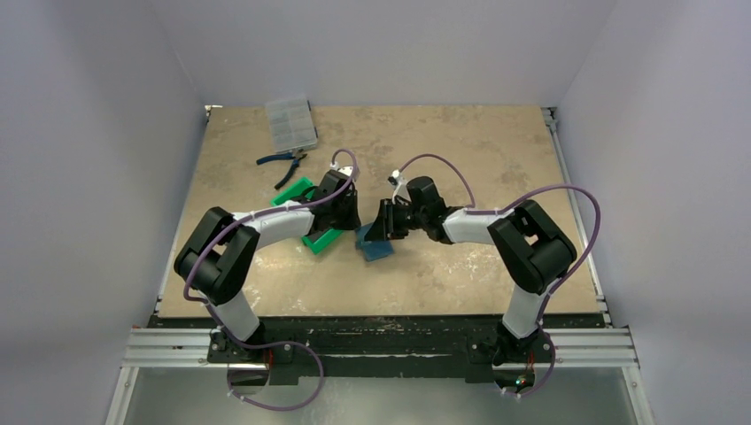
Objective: Put the credit cards into the card holder
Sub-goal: Close the card holder.
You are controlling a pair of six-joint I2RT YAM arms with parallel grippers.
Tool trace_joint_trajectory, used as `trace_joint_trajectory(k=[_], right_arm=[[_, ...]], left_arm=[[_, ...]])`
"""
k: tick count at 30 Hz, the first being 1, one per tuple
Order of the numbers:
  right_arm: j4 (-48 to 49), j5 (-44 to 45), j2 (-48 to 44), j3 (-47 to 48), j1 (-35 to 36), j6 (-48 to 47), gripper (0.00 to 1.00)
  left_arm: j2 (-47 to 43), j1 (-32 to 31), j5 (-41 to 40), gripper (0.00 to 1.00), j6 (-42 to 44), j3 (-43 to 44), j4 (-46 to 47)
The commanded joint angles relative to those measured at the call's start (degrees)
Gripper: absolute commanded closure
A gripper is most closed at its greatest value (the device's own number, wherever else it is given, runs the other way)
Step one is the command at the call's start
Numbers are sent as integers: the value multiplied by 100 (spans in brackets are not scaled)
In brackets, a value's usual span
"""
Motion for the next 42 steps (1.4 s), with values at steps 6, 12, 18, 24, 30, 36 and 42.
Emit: trace_joint_trajectory(k=[6,12,18,24,30,36,42], right_arm=[[-84,-54,11,322,190,-145,68],[-58,87,76,355,214,-130,72],[-164,161,172,419,227,-176,72],[-199,178,235,457,235,-195,71],[-189,186,236,480,250,-182,78],[-460,327,19,534,250,-294,100],[-1109,650,-240,683,250,-687,100]], left_arm=[[-55,36,254,100,100,-25,182],[-72,35,280,100,75,-35,207],[-86,31,307,100,73,-60,220],[-81,37,315,100,82,-63,240],[-105,38,316,100,94,-78,229],[-108,34,298,100,123,-62,186],[-99,37,307,100,150,-69,176]])
